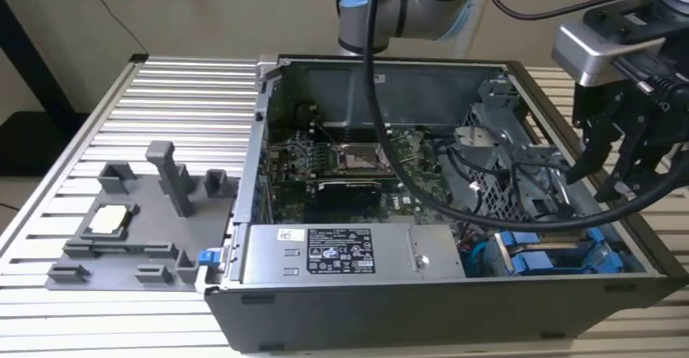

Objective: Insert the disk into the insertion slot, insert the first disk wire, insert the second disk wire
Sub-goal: 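Insert the first disk wire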

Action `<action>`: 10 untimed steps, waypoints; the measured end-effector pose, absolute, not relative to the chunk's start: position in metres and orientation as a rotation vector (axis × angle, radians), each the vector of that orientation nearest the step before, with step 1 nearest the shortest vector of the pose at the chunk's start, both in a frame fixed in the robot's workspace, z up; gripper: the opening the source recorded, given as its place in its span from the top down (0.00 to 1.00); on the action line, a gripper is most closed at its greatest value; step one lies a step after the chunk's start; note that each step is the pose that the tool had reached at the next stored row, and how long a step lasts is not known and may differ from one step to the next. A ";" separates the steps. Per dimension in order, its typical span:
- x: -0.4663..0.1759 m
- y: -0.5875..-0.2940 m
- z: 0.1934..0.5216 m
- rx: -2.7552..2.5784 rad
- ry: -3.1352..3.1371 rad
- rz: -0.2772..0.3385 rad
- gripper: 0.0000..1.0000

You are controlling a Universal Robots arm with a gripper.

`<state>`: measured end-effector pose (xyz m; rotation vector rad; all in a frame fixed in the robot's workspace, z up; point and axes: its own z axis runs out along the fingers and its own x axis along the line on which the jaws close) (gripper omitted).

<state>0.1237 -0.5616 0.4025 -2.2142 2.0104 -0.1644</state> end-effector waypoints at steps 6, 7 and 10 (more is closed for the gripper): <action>0.119 -0.553 0.401 -2.217 1.988 -0.182 0.59; 0.118 -0.552 0.401 -2.213 1.982 -0.191 0.59; 0.114 -0.549 0.398 -2.201 1.968 -0.217 0.59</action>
